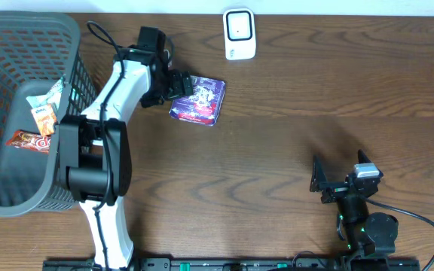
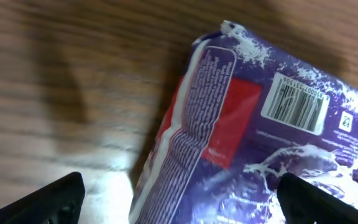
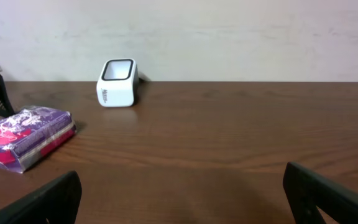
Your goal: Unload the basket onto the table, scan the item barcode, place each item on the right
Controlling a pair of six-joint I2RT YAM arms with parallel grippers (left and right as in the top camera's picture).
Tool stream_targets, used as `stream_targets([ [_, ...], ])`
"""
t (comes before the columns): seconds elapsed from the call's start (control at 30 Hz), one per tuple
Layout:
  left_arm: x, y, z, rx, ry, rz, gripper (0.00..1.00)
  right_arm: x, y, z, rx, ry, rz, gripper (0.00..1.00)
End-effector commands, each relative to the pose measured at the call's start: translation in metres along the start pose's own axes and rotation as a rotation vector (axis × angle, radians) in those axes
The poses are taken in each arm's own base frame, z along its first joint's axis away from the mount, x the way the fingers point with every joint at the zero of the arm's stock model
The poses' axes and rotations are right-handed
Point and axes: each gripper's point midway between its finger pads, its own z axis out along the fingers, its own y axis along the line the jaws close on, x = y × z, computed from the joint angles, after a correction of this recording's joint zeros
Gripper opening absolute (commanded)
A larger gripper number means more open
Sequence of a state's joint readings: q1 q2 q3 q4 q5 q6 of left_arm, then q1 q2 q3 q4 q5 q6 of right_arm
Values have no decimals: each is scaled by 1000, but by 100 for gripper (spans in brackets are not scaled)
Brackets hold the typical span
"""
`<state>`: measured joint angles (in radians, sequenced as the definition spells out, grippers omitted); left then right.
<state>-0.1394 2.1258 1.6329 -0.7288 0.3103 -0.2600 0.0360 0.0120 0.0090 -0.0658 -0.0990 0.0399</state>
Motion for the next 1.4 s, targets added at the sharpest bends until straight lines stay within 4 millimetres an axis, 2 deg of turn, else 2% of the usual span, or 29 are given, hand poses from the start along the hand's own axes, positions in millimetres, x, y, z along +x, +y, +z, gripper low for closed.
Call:
stream_targets([
  [0.0,15,-12,11,86,70,60,99,1,2,0,-6,0,-16,99],
  [0.07,23,-14,16,80,99,62,93,1,2,0,-6,0,-16,99],
  [0.13,30,-15,20,75,122,65,76,1,2,0,-6,0,-16,99],
  [0.23,41,-19,26,68,150,77,66,1,2,0,-6,0,-16,99],
  [0.27,44,-19,28,64,156,81,60,1,2,0,-6,0,-16,99],
  [0.33,46,-15,31,34,155,87,40,1,2,0,-6,0,-16,99],
  [0.4,45,-9,32,0,147,88,8,1,2,0,-6,0,-16,99],
  [0.53,34,-3,19,-28,109,78,7,1,2,0,-6,0,-16,99],
  [0.63,14,6,-8,-97,33,72,7,1,2,0,-6,0,-16,99],
  [0.83,-30,25,-99,-330,-248,89,7,1,2,0,-6,0,-16,99],
  [0.9,-38,31,-130,-414,-338,87,7,1,2,0,-6,0,-16,99],
  [1.0,-42,36,-161,-479,-416,77,7,1,2,0,-6,0,-16,99],
  [1.13,-43,39,-167,-499,-431,73,7,1,2,0,-6,0,-16,99],
  [1.27,-37,39,-156,-484,-399,66,7,1,2,0,-6,0,-16,99],
  [1.37,-26,27,-139,-375,-347,37,7,1,2,0,-6,0,-16,99],
])
